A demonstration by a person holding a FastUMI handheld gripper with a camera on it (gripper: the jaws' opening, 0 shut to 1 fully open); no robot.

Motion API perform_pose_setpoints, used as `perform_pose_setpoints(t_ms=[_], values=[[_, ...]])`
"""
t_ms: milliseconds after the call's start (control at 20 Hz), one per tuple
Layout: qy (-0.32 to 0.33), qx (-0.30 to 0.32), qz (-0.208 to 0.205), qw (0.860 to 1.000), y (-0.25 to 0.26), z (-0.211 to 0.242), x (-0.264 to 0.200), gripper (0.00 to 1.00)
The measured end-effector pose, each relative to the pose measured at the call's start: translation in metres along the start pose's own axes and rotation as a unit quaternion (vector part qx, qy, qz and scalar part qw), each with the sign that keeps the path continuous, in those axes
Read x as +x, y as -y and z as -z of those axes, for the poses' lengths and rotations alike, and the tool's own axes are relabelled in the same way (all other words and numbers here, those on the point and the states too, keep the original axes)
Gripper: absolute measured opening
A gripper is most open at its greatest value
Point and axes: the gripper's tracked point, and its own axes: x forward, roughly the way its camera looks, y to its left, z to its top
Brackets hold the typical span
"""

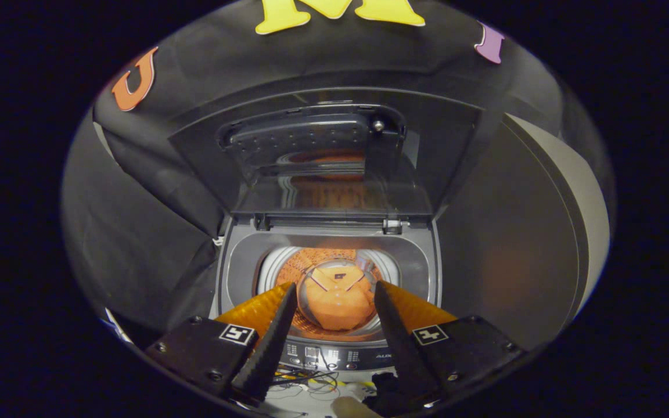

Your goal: Put the clothes into the washing machine and then close the washing machine lid.

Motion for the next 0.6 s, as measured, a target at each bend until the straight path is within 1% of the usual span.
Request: perform_pose_setpoints(t_ms=[150,300,400,450,600], values=[[0.003,-0.004,0.001,1.000,0.003,0.002,-0.004,0.84],[0.024,-0.017,0.008,1.000,0.005,-0.004,-0.013,0.84],[0.044,-0.028,0.013,0.999,0.004,-0.012,-0.026,0.84],[0.056,-0.037,0.018,0.998,0.007,-0.014,-0.024,0.84],[0.101,-0.065,0.031,0.992,0.005,-0.038,-0.038,0.84]])
